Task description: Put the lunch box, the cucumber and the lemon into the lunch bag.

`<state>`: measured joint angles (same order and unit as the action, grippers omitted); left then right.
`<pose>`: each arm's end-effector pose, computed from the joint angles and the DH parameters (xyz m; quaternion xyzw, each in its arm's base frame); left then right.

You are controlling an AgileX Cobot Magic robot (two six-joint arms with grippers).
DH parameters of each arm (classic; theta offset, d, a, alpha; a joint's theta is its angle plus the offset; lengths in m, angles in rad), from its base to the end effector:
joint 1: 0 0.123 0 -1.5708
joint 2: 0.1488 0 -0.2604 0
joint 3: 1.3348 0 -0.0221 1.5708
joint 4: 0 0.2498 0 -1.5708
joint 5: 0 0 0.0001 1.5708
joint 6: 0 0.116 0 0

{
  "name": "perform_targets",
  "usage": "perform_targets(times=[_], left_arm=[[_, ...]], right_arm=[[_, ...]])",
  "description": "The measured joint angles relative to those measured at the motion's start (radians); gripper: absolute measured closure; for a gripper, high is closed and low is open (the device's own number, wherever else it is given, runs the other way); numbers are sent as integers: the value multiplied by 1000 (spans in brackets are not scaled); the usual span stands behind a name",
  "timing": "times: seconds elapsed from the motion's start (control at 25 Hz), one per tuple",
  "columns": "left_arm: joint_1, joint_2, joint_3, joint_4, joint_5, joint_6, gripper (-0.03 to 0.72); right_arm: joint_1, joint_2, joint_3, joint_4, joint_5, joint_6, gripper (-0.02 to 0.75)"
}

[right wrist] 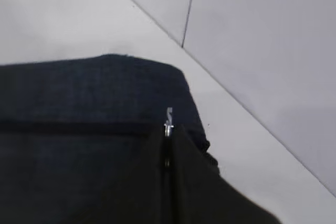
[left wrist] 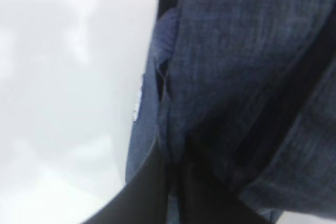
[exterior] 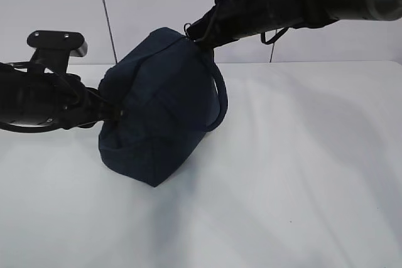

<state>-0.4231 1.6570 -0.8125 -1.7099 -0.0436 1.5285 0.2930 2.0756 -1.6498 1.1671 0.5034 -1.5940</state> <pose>0.3130 -0.1356 0.1406 0.1024 0.9137 -0.0980 0.3809 0.4540 0.1908 0.2131 -0.4222 0.7461 0.1544 0.4912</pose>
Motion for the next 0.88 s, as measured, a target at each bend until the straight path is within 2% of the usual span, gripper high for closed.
perform_targets(times=[0.16, 0.28, 0.64, 0.88], left_arm=[[0, -7, -8, 0, -93, 0, 693], [0, -8, -26, 16, -162, 2, 693], [0, -16, -58, 155, -269, 4, 693], [0, -86, -58, 284, -269, 4, 693]], right_arm=[[-4, -30, -4, -271, 134, 147, 730], [-4, -43, -6, -363, 247, 189, 730], [-2, -69, -11, -395, 641, 205, 730], [-2, -77, -11, -351, 694, 207, 730]])
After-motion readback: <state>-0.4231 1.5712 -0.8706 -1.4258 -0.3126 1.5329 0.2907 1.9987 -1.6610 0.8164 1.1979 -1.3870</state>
